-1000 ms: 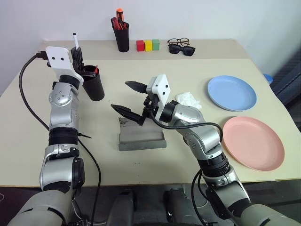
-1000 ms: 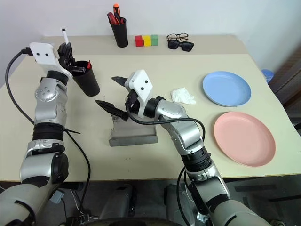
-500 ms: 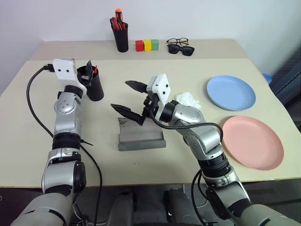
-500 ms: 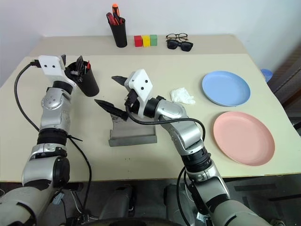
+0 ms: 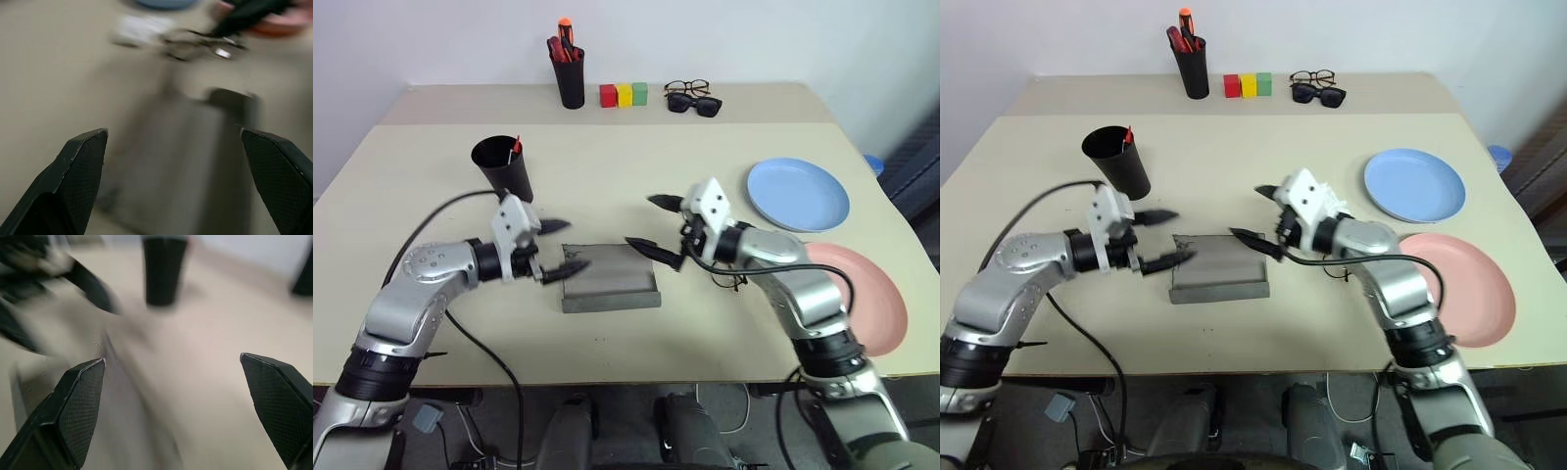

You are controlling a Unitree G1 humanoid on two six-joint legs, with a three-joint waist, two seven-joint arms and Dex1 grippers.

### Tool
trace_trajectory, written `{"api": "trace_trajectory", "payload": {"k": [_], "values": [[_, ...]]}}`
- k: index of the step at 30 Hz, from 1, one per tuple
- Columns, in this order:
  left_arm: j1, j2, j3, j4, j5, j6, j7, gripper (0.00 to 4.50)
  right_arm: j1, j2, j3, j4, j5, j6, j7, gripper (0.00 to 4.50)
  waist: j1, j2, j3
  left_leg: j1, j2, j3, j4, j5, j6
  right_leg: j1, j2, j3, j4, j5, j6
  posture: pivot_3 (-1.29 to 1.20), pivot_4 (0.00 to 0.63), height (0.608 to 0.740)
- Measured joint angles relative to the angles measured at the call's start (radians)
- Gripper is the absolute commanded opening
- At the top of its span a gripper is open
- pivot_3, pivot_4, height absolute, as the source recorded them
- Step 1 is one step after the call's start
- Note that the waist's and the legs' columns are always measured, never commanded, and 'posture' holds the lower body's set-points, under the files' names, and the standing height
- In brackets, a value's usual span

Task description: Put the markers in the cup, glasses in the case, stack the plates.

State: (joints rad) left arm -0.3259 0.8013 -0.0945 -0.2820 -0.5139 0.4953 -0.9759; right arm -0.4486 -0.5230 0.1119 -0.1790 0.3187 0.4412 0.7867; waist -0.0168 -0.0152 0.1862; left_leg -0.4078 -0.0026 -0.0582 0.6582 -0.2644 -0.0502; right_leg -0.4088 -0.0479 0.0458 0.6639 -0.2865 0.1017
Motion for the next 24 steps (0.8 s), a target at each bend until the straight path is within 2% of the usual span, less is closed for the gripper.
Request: {"api": "trace_trajectory", "payload": {"k": [3,7,11,16,24], "values": [[-0.010,0.015,-0.085,-0.045,0.016,0.027,-0.069,4.45,0.032,-0.049,-0.049,-0.013,0.000,0.002,0.004,4.50,-0.004,0.001,0.000,0.001,0.000,0.001,0.000,0.000,0.000,0.000,0.001,0.001,0.000,0.000,0.000,0.00,0.150,0.740],[-0.031,0.047,-0.186,-0.031,0.114,0.026,-0.123,4.45,0.042,-0.051,-0.064,-0.028,0.000,0.002,-0.010,4.50,-0.013,0.001,0.000,0.001,0.002,0.001,0.000,0.000,0.000,0.000,0.003,0.001,0.000,0.000,0.000,0.00,0.150,0.740],[-0.060,0.052,-0.229,0.031,0.186,0.011,-0.159,2.75,0.051,-0.049,-0.073,-0.060,0.003,0.007,-0.030,4.50,-0.009,0.001,0.000,0.001,0.001,0.001,0.000,0.000,0.000,0.000,0.002,0.001,0.000,0.000,0.000,0.00,0.150,0.740],[-0.101,0.023,-0.233,0.091,0.220,-0.032,-0.195,0.17,0.068,-0.048,-0.081,-0.076,0.006,0.012,-0.044,4.50,0.002,0.001,0.000,0.000,0.001,0.001,0.001,0.000,0.001,0.000,0.002,0.001,0.000,0.000,0.000,0.00,0.150,0.740],[-0.168,-0.020,-0.235,0.249,0.331,-0.222,-0.203,0.08,0.079,-0.048,-0.082,-0.079,0.010,0.013,-0.047,4.50,0.002,0.001,0.000,0.000,0.001,0.002,0.002,0.000,0.001,0.000,0.002,0.000,0.000,0.000,0.000,0.00,0.150,0.740]]}}
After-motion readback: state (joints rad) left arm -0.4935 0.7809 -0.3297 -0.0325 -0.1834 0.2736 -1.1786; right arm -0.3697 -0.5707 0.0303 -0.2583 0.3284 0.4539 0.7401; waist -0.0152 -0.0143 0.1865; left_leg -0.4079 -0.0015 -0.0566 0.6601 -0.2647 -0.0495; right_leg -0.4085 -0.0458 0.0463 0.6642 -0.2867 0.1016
